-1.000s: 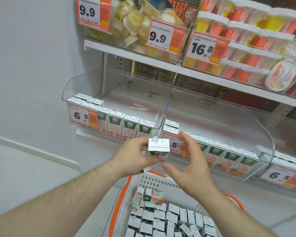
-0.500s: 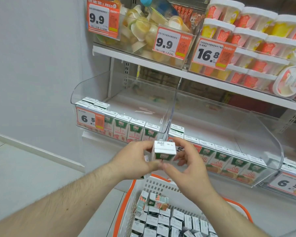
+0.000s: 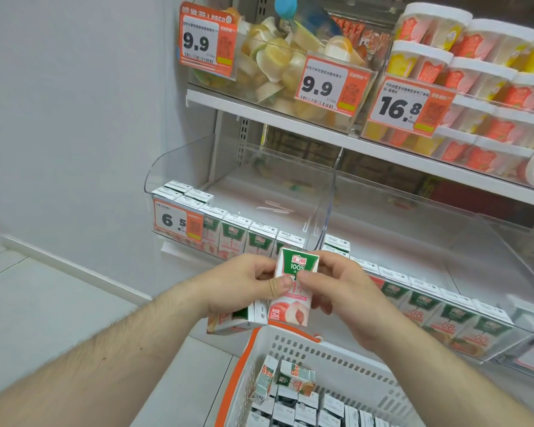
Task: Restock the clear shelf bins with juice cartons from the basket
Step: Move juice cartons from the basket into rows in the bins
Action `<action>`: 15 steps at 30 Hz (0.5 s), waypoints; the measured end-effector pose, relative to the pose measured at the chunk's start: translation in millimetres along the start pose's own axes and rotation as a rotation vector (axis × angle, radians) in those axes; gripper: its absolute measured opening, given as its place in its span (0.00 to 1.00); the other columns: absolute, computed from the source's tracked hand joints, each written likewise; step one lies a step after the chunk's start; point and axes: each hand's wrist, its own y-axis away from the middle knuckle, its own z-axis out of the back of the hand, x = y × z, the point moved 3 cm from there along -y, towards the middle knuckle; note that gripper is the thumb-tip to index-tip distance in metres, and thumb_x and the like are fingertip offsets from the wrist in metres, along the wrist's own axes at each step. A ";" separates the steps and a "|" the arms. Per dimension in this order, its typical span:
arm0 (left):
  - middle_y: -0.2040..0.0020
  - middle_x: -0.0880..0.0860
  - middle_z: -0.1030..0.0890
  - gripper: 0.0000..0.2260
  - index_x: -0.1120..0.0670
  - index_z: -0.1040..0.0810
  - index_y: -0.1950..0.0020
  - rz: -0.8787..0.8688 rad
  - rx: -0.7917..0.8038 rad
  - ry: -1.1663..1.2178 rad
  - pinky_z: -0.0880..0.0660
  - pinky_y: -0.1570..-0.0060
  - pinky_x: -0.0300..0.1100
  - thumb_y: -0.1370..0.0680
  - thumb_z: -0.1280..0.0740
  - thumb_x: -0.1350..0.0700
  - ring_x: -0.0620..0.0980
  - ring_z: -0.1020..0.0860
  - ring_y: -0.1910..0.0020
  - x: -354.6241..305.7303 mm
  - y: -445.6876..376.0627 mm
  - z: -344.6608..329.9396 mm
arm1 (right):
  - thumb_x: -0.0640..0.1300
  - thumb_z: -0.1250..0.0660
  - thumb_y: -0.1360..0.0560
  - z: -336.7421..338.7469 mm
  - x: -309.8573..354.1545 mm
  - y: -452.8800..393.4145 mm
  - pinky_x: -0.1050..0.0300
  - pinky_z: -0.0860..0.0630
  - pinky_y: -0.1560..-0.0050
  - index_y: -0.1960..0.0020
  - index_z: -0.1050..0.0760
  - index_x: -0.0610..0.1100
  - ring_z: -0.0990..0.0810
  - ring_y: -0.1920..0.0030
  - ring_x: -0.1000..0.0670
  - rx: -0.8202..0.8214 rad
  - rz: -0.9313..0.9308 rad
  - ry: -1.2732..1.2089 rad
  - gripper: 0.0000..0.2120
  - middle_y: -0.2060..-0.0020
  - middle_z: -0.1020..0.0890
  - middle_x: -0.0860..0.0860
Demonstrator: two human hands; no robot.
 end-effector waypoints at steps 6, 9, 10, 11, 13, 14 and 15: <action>0.59 0.53 0.15 0.22 0.57 0.17 0.56 0.022 -0.730 0.123 0.26 0.57 0.43 0.27 0.31 0.38 0.51 0.20 0.60 -4.3 10.4 56.6 | 0.38 0.29 0.26 -12.3 65.7 -44.1 0.55 0.24 0.64 0.51 0.29 0.47 0.20 0.64 0.53 -0.211 0.247 0.193 0.10 0.59 0.17 0.49; 0.60 0.53 0.23 0.24 0.62 0.20 0.51 0.204 -0.986 0.220 0.32 0.62 0.41 0.25 0.33 0.40 0.48 0.28 0.65 15.3 12.5 83.1 | 0.44 0.28 0.27 -28.8 95.6 -87.1 0.56 0.27 0.65 0.50 0.33 0.49 0.22 0.60 0.52 -0.230 0.319 0.481 0.14 0.57 0.20 0.54; 0.58 0.52 0.25 0.23 0.61 0.21 0.52 0.236 -0.999 0.241 0.33 0.64 0.40 0.25 0.33 0.39 0.47 0.29 0.66 21.5 10.8 87.4 | 0.44 0.29 0.27 -36.5 98.2 -105.6 0.54 0.25 0.64 0.49 0.34 0.48 0.22 0.59 0.51 -0.208 0.295 0.536 0.14 0.56 0.20 0.53; 0.57 0.52 0.26 0.21 0.58 0.23 0.53 0.255 -0.997 0.256 0.34 0.64 0.40 0.26 0.33 0.39 0.47 0.30 0.66 27.2 8.3 90.1 | 0.44 0.30 0.27 -44.0 96.9 -125.2 0.51 0.23 0.61 0.47 0.34 0.48 0.21 0.57 0.50 -0.179 0.250 0.581 0.15 0.55 0.20 0.52; 0.58 0.51 0.27 0.18 0.52 0.27 0.53 0.277 -0.978 0.302 0.33 0.64 0.41 0.27 0.32 0.37 0.48 0.30 0.65 36.3 1.4 93.8 | 0.42 0.31 0.28 -58.2 85.2 -162.8 0.49 0.20 0.56 0.45 0.32 0.47 0.19 0.56 0.47 -0.087 0.127 0.666 0.15 0.53 0.20 0.48; 0.60 0.50 0.27 0.18 0.51 0.28 0.53 0.288 -0.974 0.319 0.33 0.64 0.41 0.27 0.32 0.37 0.48 0.30 0.65 38.6 -1.4 94.8 | 0.41 0.31 0.29 -64.2 77.2 -178.2 0.48 0.19 0.56 0.46 0.30 0.45 0.19 0.58 0.46 -0.038 0.070 0.697 0.14 0.53 0.19 0.46; 0.61 0.50 0.27 0.18 0.52 0.28 0.54 0.296 -0.976 0.339 0.32 0.63 0.41 0.27 0.32 0.37 0.48 0.29 0.66 39.1 -3.3 95.5 | 0.39 0.31 0.30 -69.9 69.8 -190.3 0.47 0.18 0.57 0.48 0.27 0.43 0.19 0.60 0.46 0.010 0.012 0.705 0.12 0.54 0.18 0.44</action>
